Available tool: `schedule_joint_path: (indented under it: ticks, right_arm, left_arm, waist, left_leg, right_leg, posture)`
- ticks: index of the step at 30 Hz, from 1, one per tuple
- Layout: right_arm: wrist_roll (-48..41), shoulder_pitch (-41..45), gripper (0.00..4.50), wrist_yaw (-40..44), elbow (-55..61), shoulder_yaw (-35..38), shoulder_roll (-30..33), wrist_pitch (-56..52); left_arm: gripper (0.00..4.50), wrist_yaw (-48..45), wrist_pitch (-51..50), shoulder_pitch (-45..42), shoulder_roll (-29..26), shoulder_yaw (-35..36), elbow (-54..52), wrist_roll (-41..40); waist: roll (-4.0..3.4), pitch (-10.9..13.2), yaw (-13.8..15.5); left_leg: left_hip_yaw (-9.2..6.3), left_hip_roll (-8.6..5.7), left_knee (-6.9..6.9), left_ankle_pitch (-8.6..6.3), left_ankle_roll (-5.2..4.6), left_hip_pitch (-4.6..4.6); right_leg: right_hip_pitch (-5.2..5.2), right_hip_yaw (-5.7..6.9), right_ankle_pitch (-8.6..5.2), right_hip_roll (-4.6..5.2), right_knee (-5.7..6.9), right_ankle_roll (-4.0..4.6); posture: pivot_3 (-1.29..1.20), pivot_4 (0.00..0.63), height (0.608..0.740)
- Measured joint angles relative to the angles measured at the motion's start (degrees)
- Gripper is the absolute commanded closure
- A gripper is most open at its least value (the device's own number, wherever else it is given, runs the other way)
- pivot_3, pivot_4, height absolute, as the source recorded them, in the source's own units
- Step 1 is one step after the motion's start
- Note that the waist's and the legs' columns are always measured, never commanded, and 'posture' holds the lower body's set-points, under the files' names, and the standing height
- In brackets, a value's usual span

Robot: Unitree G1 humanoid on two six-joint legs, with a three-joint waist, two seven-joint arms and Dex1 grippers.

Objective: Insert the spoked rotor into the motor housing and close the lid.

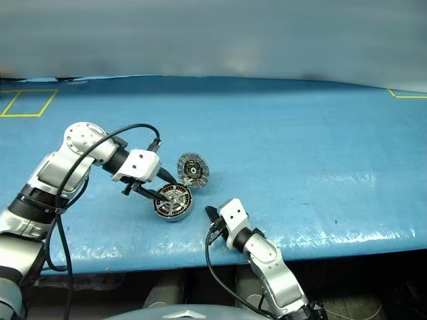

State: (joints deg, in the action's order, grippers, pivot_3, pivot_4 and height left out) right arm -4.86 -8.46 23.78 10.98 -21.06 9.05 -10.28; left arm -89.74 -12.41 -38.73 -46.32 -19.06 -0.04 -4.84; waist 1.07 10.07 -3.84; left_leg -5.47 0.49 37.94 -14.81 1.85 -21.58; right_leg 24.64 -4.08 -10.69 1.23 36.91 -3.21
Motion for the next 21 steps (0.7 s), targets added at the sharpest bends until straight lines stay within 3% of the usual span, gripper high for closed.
schedule_joint_path:
  ticks: [3, 4, 12, 21]
  right_arm:
    - [-0.01, -1.19, 4.50, -0.26, 2.74, 0.43, 0.48, -0.65]
    - [-0.02, -1.48, 4.50, -0.30, 4.00, 0.44, 0.66, -1.37]
    - [0.91, -0.39, 4.50, -0.17, 12.64, -1.05, 3.49, -7.89]
    - [1.43, 5.91, 4.50, 0.06, 18.00, -2.74, 4.39, -19.26]
  left_arm:
    - [4.28, 4.56, -5.38, 3.75, 0.22, 3.23, -3.74, -2.57]
    - [4.43, 6.64, -7.32, 5.45, 0.73, 4.76, -5.34, -3.34]
    - [4.43, 26.43, -16.64, 21.37, 7.43, 14.69, -16.27, -7.59]
    - [4.43, 47.40, -16.24, 38.34, 19.53, 19.58, -22.85, -6.80]
  waist:
    - [0.00, 0.00, -0.01]
    - [0.00, 0.00, -0.01]
    - [0.00, 0.00, 0.10]
    - [0.03, -0.02, 0.45]
  left_leg:
    - [-0.01, 0.02, -0.03, 0.00, 0.00, 0.00]
    - [-0.01, 0.02, -0.02, 0.00, 0.00, 0.00]
    - [-0.02, 0.03, -0.01, 0.00, 0.01, 0.04]
    - [0.00, -0.01, 0.01, 0.00, 0.02, 0.05]
  right_leg:
    - [0.01, 0.02, -0.01, -0.01, 0.00, 0.01]
    - [0.01, 0.02, -0.01, -0.01, 0.00, 0.01]
    - [0.00, 0.04, -0.01, 0.01, 0.01, 0.01]
    - [-0.03, 0.05, 0.00, 0.08, -0.03, -0.01]
  posture:
    - [0.00, 0.150, 0.740]
    - [0.00, 0.150, 0.740]
    - [0.00, 0.150, 0.740]
    - [0.00, 0.150, 0.740]
